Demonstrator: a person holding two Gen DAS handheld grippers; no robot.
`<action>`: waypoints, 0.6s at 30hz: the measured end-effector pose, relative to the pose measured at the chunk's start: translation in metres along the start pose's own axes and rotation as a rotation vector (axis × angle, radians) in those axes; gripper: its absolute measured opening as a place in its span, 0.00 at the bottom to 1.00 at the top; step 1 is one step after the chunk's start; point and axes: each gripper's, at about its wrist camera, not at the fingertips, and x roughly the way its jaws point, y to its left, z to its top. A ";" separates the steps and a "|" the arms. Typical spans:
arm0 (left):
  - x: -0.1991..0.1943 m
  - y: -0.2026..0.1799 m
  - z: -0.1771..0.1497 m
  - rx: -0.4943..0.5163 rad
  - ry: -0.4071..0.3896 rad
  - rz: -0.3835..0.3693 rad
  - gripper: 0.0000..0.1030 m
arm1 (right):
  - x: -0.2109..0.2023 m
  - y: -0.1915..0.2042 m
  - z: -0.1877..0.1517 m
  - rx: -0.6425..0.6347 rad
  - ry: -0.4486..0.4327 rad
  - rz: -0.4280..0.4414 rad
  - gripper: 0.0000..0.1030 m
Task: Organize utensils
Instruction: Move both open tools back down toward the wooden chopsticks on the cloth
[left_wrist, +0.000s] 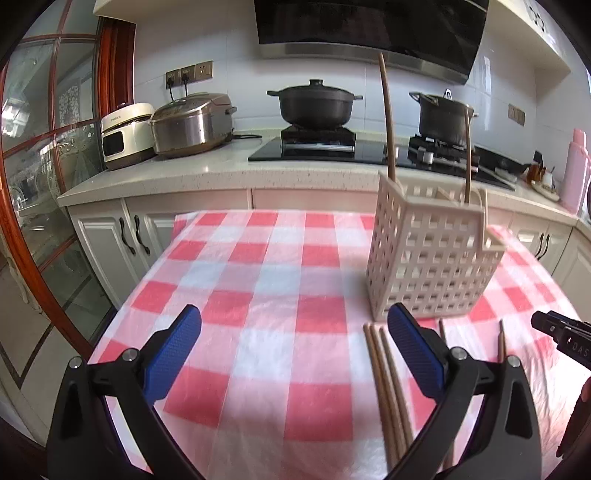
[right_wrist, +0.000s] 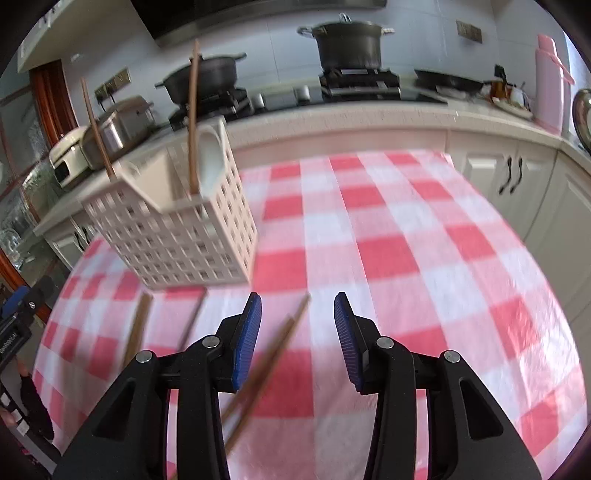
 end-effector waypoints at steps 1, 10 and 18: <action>0.000 0.000 -0.004 0.006 0.004 0.002 0.95 | 0.002 -0.001 -0.006 0.003 0.012 -0.005 0.39; 0.000 -0.007 -0.033 0.031 0.038 0.012 0.95 | 0.007 0.012 -0.034 -0.003 0.062 0.000 0.37; -0.003 0.000 -0.040 0.021 0.044 0.008 0.95 | 0.017 0.023 -0.041 -0.019 0.108 -0.018 0.35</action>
